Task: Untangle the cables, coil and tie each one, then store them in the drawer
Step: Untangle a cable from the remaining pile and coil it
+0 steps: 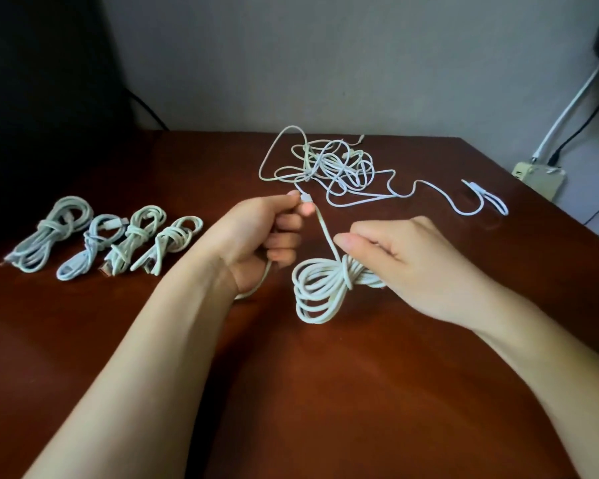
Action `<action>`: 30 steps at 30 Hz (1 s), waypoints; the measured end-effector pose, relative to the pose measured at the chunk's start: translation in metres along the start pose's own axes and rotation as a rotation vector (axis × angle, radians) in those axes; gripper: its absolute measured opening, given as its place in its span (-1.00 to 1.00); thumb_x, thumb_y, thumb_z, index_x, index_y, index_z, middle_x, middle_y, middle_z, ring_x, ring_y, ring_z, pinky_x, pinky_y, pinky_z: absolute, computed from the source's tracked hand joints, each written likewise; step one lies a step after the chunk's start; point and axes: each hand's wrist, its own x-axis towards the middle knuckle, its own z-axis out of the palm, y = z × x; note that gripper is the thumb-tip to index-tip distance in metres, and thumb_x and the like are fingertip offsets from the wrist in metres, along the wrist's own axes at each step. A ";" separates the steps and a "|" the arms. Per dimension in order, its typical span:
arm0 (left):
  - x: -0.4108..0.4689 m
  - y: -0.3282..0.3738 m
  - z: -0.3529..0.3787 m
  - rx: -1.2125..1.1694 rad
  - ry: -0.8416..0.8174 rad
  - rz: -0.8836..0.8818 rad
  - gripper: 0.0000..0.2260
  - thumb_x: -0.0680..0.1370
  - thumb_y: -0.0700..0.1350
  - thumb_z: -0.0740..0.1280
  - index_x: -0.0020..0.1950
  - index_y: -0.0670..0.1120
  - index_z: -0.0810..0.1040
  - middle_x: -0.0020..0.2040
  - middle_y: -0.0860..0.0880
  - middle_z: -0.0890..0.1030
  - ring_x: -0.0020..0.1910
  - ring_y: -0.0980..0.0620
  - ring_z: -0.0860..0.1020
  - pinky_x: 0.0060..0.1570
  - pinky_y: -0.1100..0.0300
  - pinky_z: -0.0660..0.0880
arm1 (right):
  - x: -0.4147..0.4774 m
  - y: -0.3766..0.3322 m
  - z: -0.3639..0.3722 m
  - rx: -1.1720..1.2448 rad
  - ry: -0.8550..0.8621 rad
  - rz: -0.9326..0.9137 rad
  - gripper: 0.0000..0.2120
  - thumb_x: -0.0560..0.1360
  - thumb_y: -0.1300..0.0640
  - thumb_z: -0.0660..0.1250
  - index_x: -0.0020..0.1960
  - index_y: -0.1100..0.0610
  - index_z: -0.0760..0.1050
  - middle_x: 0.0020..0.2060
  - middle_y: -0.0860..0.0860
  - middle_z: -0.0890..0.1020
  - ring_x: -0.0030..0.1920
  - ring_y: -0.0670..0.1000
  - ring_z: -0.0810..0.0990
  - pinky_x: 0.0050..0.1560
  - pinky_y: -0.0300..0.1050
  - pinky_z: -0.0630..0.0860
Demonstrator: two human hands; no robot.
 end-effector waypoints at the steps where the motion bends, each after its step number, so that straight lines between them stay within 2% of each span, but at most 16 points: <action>1: 0.000 -0.001 0.002 0.067 0.012 0.037 -0.68 0.66 -0.09 0.06 -0.26 -0.11 0.40 -0.54 0.11 0.17 -0.67 0.22 0.08 -0.66 0.37 0.01 | -0.001 0.001 0.001 -0.034 -0.008 -0.002 -0.57 0.58 -0.11 0.13 -0.41 0.00 0.14 -0.53 -0.08 0.27 -0.47 -0.08 0.22 -0.43 -0.27 0.19; 3: 0.000 -0.002 0.005 0.178 0.022 0.109 -0.67 0.67 -0.10 0.06 -0.26 -0.12 0.41 -0.52 0.09 0.16 -0.65 0.21 0.06 -0.64 0.35 0.00 | -0.001 0.001 0.004 -0.087 -0.033 0.009 -0.62 0.60 -0.11 0.06 -0.36 -0.01 0.19 -0.50 -0.10 0.34 -0.46 -0.04 0.27 -0.40 -0.19 0.22; 6: -0.003 -0.004 0.010 0.271 0.004 0.207 -0.65 0.67 -0.11 0.06 -0.26 -0.14 0.45 -0.49 0.07 0.18 -0.63 0.19 0.06 -0.60 0.35 -0.01 | -0.002 -0.001 0.006 -0.091 -0.047 0.055 -0.87 0.54 -0.07 0.02 -0.13 -0.07 0.27 -0.42 -0.15 0.45 -0.44 -0.02 0.35 -0.36 -0.09 0.28; 9: -0.006 -0.005 0.014 0.317 -0.037 0.282 -0.65 0.67 -0.12 0.08 -0.26 -0.15 0.47 -0.49 0.05 0.21 -0.62 0.17 0.08 -0.56 0.35 0.00 | -0.001 -0.001 0.008 -0.085 0.013 0.104 -0.87 0.51 -0.04 0.02 0.01 -0.07 0.26 -0.50 -0.08 0.43 -0.43 -0.05 0.39 -0.29 -0.01 0.27; 12: -0.008 -0.005 0.016 0.361 -0.079 0.340 -0.65 0.66 -0.13 0.10 -0.27 -0.16 0.49 -0.49 0.04 0.23 -0.61 0.17 0.09 -0.56 0.36 0.00 | 0.000 0.001 0.011 -0.089 0.065 0.146 -0.86 0.49 0.00 0.02 0.00 -0.03 0.28 -0.52 -0.04 0.36 -0.44 -0.02 0.35 -0.23 0.05 0.30; 15: -0.010 -0.005 0.017 0.385 -0.128 0.391 -0.67 0.64 -0.16 0.13 -0.27 -0.17 0.52 -0.49 0.04 0.25 -0.61 0.16 0.10 -0.57 0.37 0.01 | 0.003 0.004 0.010 -0.070 0.122 0.181 -0.88 0.50 0.06 0.06 -0.02 -0.01 0.35 -0.48 -0.08 0.38 -0.44 -0.05 0.33 -0.22 0.01 0.26; 19: -0.010 -0.011 0.020 0.473 -0.229 0.456 -0.73 0.63 -0.19 0.18 -0.11 -0.33 0.57 -0.49 -0.01 0.31 -0.60 0.16 0.18 -0.57 0.35 0.11 | 0.005 0.012 0.008 -0.077 0.172 0.216 -0.85 0.58 0.14 0.16 0.08 0.08 0.46 -0.43 -0.09 0.46 -0.35 0.06 0.38 -0.19 0.01 0.35; 23: -0.011 -0.021 0.025 0.721 -0.255 0.528 -0.74 0.58 -0.05 0.21 -0.09 -0.15 0.64 -0.49 0.08 0.41 -0.52 0.12 0.29 -0.44 0.26 0.24 | 0.004 0.024 0.012 0.031 0.190 0.278 -0.83 0.63 0.11 0.12 0.00 0.06 0.48 -0.45 -0.01 0.48 -0.34 0.12 0.46 -0.27 -0.01 0.49; 26: -0.013 -0.027 0.030 0.943 -0.235 0.589 -0.78 0.62 -0.10 0.24 -0.10 -0.07 0.65 -0.49 0.09 0.45 -0.49 0.19 0.35 -0.36 0.38 0.25 | 0.007 0.029 0.013 0.156 0.237 0.358 -0.79 0.63 0.13 0.14 -0.13 0.00 0.48 -0.54 -0.04 0.46 -0.50 -0.11 0.41 -0.43 -0.20 0.39; 28: -0.013 -0.031 0.032 1.065 -0.209 0.629 -0.77 0.62 -0.11 0.24 -0.12 -0.09 0.65 -0.48 0.08 0.48 -0.46 0.18 0.40 -0.34 0.40 0.27 | 0.009 0.030 0.012 0.179 0.261 0.387 -0.80 0.62 0.15 0.17 -0.14 0.01 0.48 -0.55 -0.06 0.47 -0.55 -0.14 0.40 -0.46 -0.33 0.30; 30: -0.011 -0.035 0.033 1.196 -0.151 0.695 -0.72 0.61 -0.05 0.20 -0.17 -0.09 0.63 -0.43 0.07 0.54 -0.38 0.16 0.45 -0.27 0.33 0.34 | 0.010 0.033 0.011 0.193 0.295 0.414 -0.82 0.60 0.11 0.19 -0.14 -0.01 0.50 -0.51 -0.15 0.52 -0.50 -0.16 0.44 -0.40 -0.28 0.33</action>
